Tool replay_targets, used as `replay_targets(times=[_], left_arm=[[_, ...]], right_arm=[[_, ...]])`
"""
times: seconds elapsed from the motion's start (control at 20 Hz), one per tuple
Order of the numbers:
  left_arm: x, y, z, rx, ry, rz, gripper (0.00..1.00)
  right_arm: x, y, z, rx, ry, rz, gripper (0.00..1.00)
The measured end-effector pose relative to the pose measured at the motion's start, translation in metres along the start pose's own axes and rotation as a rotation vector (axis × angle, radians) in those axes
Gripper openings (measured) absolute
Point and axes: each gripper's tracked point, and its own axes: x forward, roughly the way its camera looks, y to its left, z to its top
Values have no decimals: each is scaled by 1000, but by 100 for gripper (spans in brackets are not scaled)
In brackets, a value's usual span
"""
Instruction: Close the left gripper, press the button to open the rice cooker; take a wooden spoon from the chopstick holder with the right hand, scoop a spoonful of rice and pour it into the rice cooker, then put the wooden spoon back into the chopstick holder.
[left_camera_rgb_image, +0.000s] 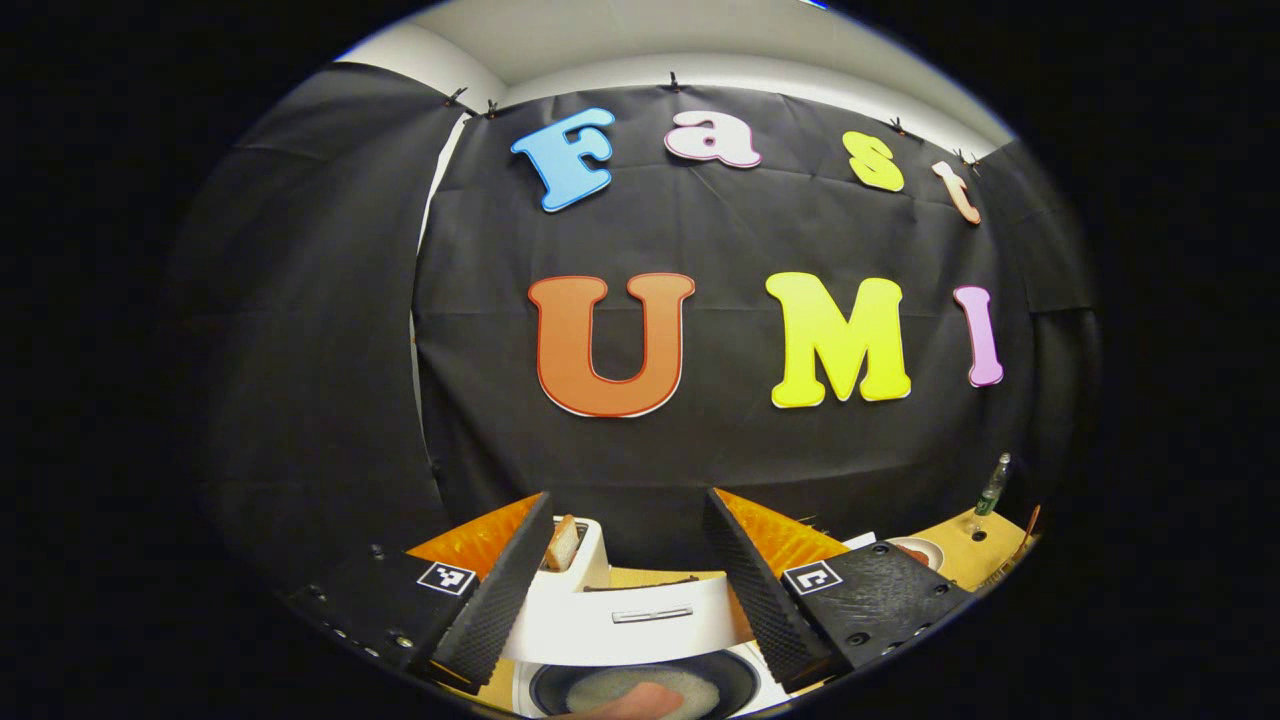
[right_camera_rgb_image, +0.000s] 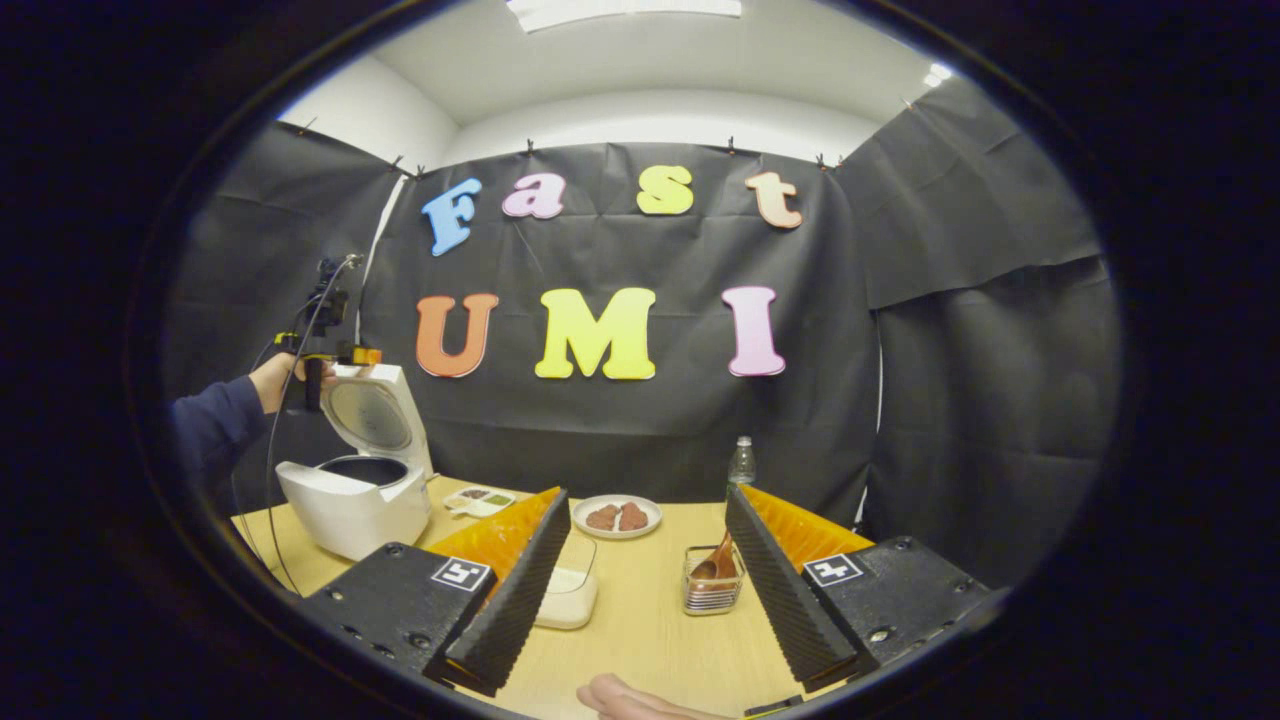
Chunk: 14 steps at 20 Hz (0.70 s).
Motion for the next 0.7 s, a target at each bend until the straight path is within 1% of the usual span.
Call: replay_targets(times=[0.05, 0.15, 0.2, 0.3, 0.35, 0.45, 0.6, 0.65, 0.7], left_arm=[[-6, -2, -8, -15, 18, -13, 96], [-18, -1, -30, -22, 77, -9, 96], [-24, 1, -38, -6, 84, 4, 97], [-39, -6, -59, 5, 143, -3, 97], [-46, -9, -73, 19, 182, -4, 98], [-58, -13, -96, 64, 252, 4, 95], [-73, -13, -120, 121, 332, 43, 94], [-79, -13, -126, 127, 353, 61, 95], [-83, -14, -131, 131, 376, 74, 95]], right_arm=[[-6, 0, 7, 4, -15, 5, 94], [-15, 6, 18, -4, -43, 23, 96], [-18, 6, 21, -11, -54, 26, 98], [-25, 8, 25, -26, -66, 28, 100], [-29, 10, 25, -26, -68, 31, 98], [-38, 16, 26, -12, -74, 50, 100], [-48, 17, 26, -5, -82, 59, 94], [-52, 19, 27, -9, -94, 65, 100], [-56, 20, 29, -13, -111, 72, 100]])
